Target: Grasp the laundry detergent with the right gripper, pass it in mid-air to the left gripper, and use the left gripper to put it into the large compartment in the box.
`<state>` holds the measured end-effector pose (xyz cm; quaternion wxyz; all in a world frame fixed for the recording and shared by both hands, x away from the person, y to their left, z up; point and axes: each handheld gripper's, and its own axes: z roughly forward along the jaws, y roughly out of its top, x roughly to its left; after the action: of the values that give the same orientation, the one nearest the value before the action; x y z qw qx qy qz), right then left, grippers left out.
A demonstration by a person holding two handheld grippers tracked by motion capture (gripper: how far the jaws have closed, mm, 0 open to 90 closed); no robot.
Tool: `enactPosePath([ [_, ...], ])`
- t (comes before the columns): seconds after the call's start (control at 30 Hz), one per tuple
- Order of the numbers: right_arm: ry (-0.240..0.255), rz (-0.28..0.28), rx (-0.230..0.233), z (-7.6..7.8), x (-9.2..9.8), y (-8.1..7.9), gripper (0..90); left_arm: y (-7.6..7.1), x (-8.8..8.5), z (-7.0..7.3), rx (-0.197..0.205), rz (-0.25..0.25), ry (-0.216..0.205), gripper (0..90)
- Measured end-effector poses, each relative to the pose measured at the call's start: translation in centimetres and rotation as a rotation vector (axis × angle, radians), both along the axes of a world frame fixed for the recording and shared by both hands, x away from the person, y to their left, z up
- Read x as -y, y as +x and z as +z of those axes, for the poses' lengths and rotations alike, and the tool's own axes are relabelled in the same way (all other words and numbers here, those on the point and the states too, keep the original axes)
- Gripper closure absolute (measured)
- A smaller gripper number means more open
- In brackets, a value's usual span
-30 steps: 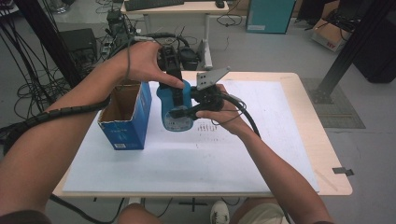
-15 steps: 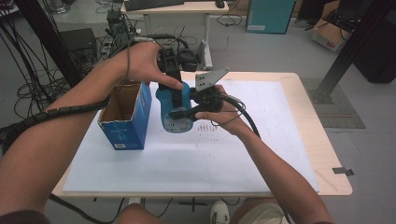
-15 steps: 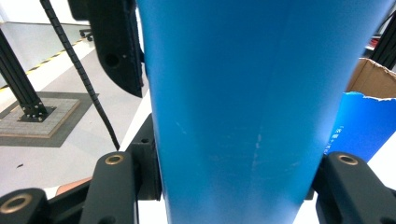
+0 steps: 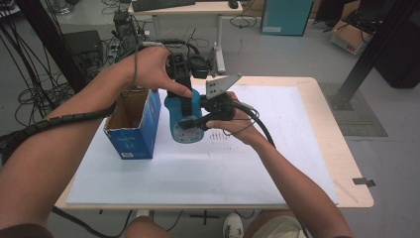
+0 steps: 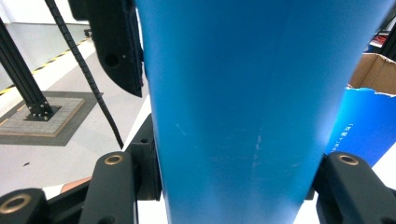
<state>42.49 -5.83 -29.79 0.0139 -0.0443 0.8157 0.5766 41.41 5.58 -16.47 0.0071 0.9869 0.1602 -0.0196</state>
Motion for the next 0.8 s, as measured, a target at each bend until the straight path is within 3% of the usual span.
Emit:
enactPosePath([
  [0.13, -0.001, 0.006, -0.007, -0.04, -0.05, -0.02, 43.6, 0.0, -0.01, -0.03, -0.001, -0.002, 0.002, 35.3],
  [0.17, -0.001, 0.007, -0.008, -0.05, -0.05, -0.01, 43.6, -0.06, -0.02, -0.11, 0.015, -0.001, 0.001, 35.3],
  [0.23, -0.001, 0.008, -0.011, -0.07, -0.07, -0.01, 43.6, 0.0, -0.05, -0.05, -0.007, 0.001, -0.002, 35.3],
  [0.57, -0.002, 0.012, -0.02, -0.2, -0.12, -0.05, 43.3, -0.01, 0.02, -0.17, -0.011, 0.005, 0.004, 35.4],
  [0.8, 0.003, 0.013, -0.019, -0.21, -0.04, 0.03, 43.1, -0.04, 0.12, -0.16, 0.008, 0.0, -0.001, 35.5],
])
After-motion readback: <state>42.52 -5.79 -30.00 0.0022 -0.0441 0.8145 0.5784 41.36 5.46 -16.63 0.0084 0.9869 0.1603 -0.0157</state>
